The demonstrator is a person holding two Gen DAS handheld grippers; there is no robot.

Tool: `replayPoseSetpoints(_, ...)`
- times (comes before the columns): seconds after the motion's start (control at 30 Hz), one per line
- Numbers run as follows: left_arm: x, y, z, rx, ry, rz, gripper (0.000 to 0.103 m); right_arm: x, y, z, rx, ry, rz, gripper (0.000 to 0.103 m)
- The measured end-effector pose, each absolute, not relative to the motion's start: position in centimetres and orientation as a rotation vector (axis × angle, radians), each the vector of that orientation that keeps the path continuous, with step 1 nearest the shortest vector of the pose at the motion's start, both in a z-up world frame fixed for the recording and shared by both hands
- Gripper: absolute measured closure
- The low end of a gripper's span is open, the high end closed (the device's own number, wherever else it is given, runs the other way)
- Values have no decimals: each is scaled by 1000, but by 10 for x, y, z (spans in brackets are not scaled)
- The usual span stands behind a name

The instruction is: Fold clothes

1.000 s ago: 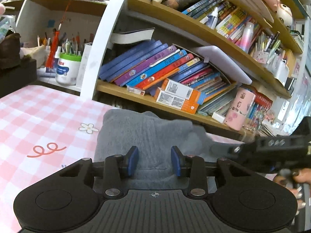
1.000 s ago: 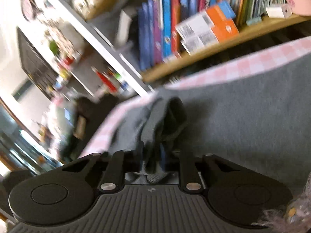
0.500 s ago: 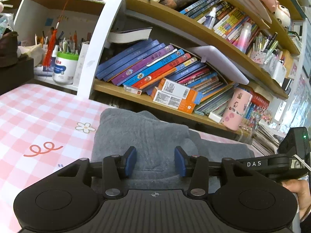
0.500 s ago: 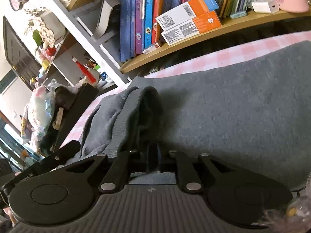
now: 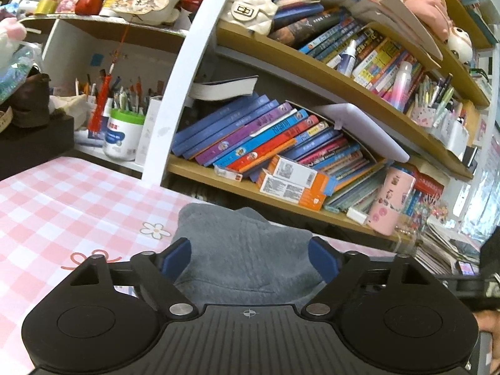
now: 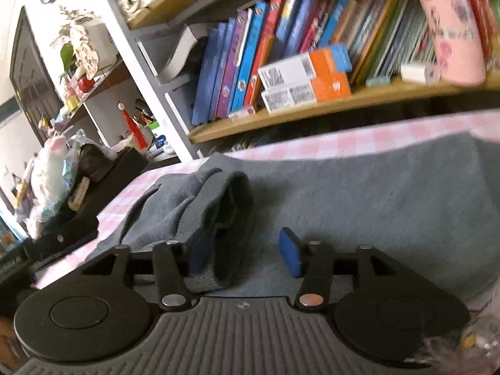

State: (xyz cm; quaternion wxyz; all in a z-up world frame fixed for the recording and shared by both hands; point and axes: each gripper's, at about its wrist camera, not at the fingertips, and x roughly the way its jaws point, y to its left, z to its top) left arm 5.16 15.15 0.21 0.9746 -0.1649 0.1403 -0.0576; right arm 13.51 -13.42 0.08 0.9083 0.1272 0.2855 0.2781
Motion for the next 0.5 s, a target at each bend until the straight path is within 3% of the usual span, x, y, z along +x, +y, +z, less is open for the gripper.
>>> replayPoseSetpoints(0.1,49,150,3,-328,276,-111,9,126,-136,3,211,558,555,36)
replayPoseSetpoints(0.5,45,141,8,-299,267,-126,1,89,-160,4,102,487,480,22)
